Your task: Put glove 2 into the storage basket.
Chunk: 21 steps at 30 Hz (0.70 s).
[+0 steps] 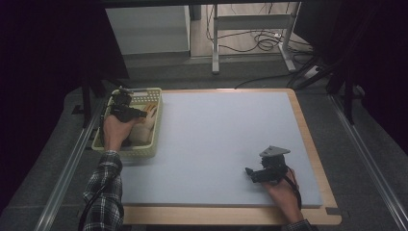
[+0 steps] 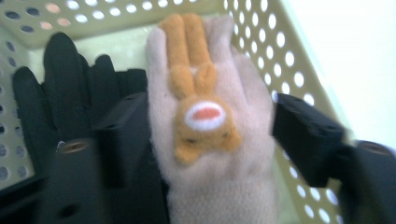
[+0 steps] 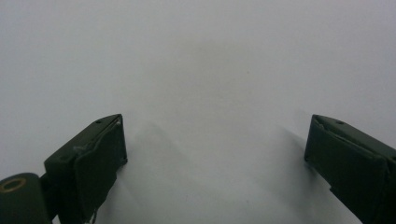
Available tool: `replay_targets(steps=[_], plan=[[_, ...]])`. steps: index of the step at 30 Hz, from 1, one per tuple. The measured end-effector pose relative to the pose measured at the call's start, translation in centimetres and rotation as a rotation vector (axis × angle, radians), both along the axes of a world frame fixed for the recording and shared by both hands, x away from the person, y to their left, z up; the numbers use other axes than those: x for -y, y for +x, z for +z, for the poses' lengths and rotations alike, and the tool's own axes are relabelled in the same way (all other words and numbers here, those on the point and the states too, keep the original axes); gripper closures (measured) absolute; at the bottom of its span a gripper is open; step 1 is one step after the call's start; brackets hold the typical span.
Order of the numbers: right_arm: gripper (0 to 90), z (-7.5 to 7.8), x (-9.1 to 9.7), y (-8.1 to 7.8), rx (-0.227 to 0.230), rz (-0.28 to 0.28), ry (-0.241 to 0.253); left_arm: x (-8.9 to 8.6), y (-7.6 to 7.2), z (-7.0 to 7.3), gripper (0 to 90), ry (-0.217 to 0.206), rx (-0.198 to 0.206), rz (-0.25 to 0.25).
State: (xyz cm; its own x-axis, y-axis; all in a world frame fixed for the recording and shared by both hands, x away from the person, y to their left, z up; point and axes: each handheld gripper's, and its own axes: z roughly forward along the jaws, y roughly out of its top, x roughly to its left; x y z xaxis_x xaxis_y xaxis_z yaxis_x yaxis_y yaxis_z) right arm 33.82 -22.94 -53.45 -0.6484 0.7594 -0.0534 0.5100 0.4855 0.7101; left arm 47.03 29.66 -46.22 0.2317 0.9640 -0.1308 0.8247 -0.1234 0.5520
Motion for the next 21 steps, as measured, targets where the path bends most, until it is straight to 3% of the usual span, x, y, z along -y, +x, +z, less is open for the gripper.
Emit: replay_targets(steps=[3,7,12,18,21], plan=[[5.2,0.0,0.0,0.0,0.0,0.0,0.0,0.3,0.3,-1.2,41.5,0.012,-0.048,-0.013],[5.2,0.0,0.0,0.0,0.0,0.0,0.0,0.8,0.9,-2.4,45.7,0.022,-0.09,-0.025],[5.2,0.0,0.0,0.0,0.0,0.0,0.0,1.4,1.0,-2.6,48.7,-0.017,-0.101,-0.037],[5.2,0.0,0.0,0.0,0.001,0.0,0.0,1.4,0.7,-2.7,49.4,-0.017,-0.098,-0.045],[5.2,0.0,0.0,0.0,0.001,0.0,0.0,0.9,0.6,-2.6,44.6,-0.015,-0.08,-0.035]])
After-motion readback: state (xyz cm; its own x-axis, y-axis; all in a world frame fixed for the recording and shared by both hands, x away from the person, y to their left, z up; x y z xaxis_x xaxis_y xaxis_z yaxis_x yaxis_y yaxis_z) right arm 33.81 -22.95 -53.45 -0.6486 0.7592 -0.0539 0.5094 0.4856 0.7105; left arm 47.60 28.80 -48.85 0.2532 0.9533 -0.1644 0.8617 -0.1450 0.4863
